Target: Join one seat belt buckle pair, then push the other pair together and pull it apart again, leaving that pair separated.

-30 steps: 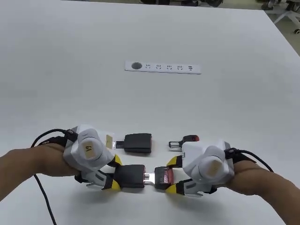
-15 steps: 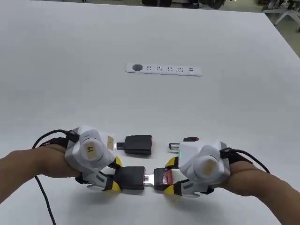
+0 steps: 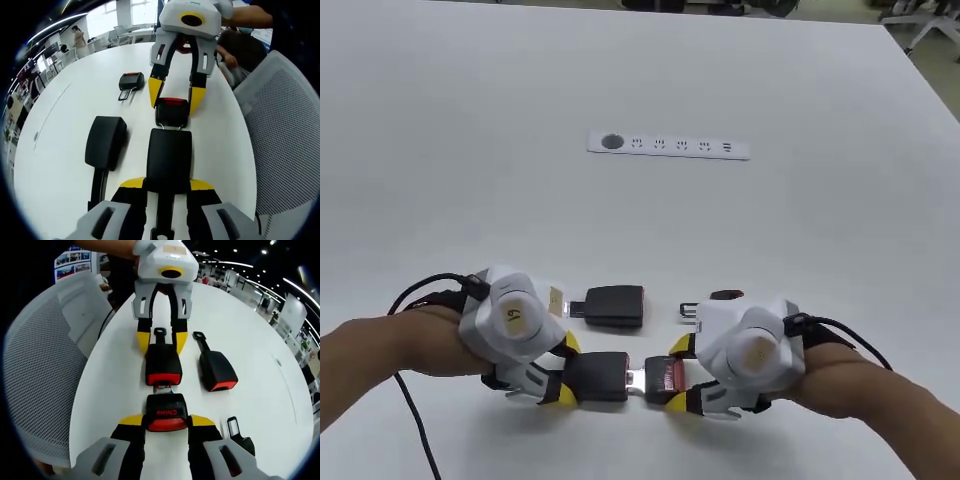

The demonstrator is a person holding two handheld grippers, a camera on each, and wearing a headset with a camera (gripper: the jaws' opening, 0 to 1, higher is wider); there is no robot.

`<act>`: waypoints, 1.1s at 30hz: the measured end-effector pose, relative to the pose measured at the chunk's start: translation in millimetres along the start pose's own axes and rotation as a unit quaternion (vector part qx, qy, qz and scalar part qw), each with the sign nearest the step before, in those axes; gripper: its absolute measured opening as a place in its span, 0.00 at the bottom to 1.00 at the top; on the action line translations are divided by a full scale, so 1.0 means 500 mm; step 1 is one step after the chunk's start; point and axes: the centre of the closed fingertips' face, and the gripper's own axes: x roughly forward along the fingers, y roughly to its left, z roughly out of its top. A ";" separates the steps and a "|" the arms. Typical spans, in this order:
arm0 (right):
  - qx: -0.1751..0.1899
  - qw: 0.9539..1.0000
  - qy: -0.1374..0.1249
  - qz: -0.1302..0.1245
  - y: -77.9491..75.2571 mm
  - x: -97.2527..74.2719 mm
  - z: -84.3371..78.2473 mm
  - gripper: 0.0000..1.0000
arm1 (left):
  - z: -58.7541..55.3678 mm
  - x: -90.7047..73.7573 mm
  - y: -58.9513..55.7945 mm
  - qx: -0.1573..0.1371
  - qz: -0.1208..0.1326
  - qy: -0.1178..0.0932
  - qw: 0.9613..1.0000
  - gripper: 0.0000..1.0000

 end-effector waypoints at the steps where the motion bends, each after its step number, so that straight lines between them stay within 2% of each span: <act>1: 0.001 1.000 0.000 0.000 0.000 0.001 0.000 0.28 | 0.000 0.000 0.000 0.000 0.000 0.000 1.000 0.31; 25: 0.014 1.000 0.003 -0.006 0.001 0.003 0.007 0.28 | -0.001 -0.002 -0.001 -0.002 -0.001 0.004 1.000 0.30; 26: 0.026 0.999 -0.019 -0.008 0.003 0.013 0.021 0.28 | 0.002 -0.001 -0.001 -0.003 0.001 0.002 1.000 0.30; 27: 0.039 0.999 -0.019 -0.008 0.007 0.022 0.026 0.28 | 0.003 0.000 -0.003 -0.002 0.000 0.004 1.000 0.30; 28: 0.032 0.999 0.006 -0.020 0.002 0.020 0.012 0.28 | -0.004 -0.002 -0.005 0.000 -0.002 0.017 1.000 0.30; 29: 0.021 1.000 0.008 -0.013 0.000 0.019 0.011 0.28 | 0.001 -0.001 -0.004 0.001 -0.001 0.007 1.000 0.30; 33: 0.025 1.000 0.002 -0.012 0.000 0.016 0.013 0.28 | -0.001 0.000 -0.003 0.000 -0.001 0.007 1.000 0.30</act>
